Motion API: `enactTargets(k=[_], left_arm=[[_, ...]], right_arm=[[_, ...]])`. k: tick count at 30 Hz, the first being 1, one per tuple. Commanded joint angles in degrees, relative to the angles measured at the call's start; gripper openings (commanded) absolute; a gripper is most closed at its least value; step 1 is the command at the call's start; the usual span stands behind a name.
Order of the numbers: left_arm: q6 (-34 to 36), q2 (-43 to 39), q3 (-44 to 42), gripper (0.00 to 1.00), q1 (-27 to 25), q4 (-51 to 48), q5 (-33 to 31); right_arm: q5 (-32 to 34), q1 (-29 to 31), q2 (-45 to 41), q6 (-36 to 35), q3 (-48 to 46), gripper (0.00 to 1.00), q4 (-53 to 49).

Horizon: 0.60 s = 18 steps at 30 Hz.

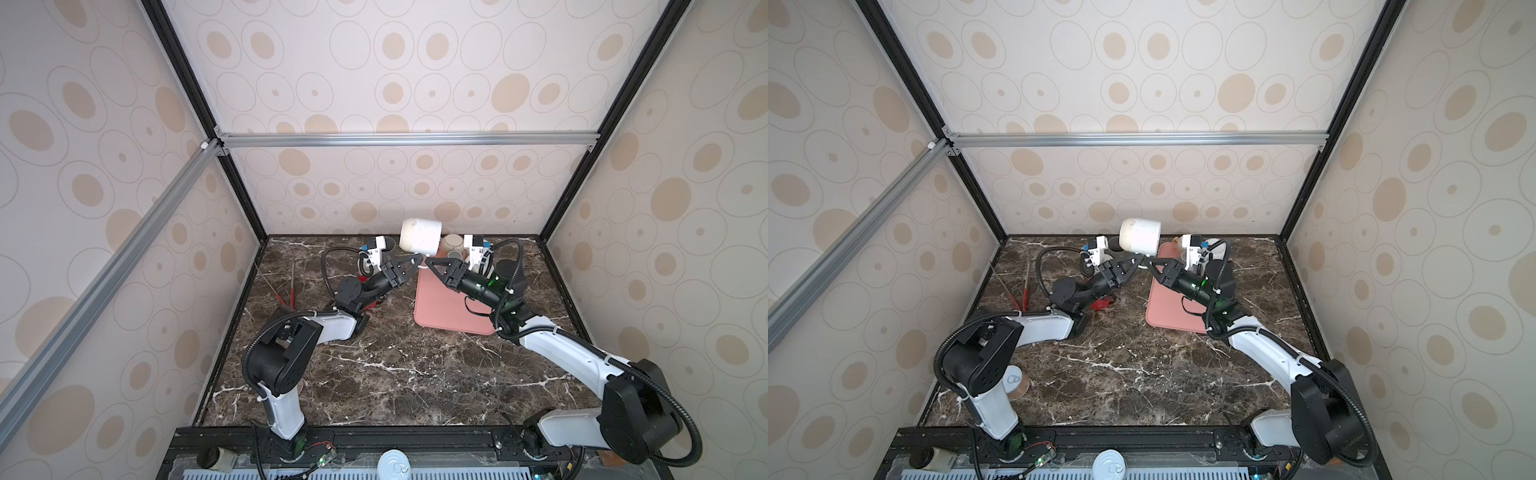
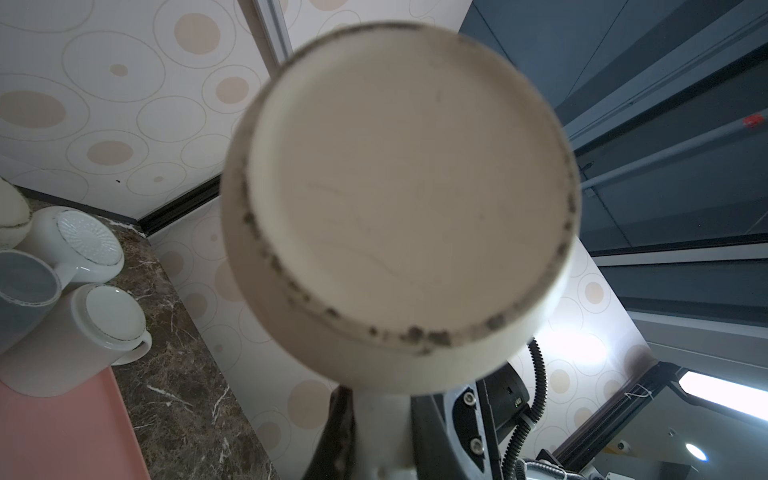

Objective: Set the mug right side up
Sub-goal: 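Move the right gripper to the mug's handle while the left gripper holds it up, then grasp the mug's handle with the right gripper and release the left gripper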

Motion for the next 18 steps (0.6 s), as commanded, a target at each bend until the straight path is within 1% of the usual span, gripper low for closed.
enactTargets(k=[1, 7, 12, 13, 14, 17, 18], left_arm=[[-2.2, -3.7, 3.5, 0.0, -0.3, 11.7, 0.9], [-3.6, -4.2, 3.4, 0.0, -0.4, 12.8, 1.2], [-4.3, -4.2, 3.4, 0.0, -0.5, 13.0, 1.4], [-4.6, -4.0, 3.4, 0.0, -0.5, 13.3, 1.5], [-4.6, -3.9, 3.4, 0.0, -0.5, 13.2, 1.6], [-4.4, -3.8, 2.4, 0.0, -0.4, 12.5, 1.7], [-4.3, -3.9, 1.9, 0.0, -0.5, 12.4, 1.8]], right_arm=[[-1.3, 0.4, 1.5, 2.5, 1.7, 0.41, 4.6], [-1.7, 0.8, 3.0, 4.4, 1.7, 0.32, 7.9], [-2.2, 1.8, 4.0, 4.7, 3.0, 0.32, 8.8], [-2.4, 2.0, 4.3, 4.8, 3.1, 0.3, 9.1], [-2.5, 2.2, 4.7, 5.0, 3.3, 0.25, 9.7], [-2.6, 2.4, 5.6, 6.1, 3.5, 0.03, 12.6], [-2.7, 2.4, 5.9, 6.5, 3.4, 0.0, 13.4]])
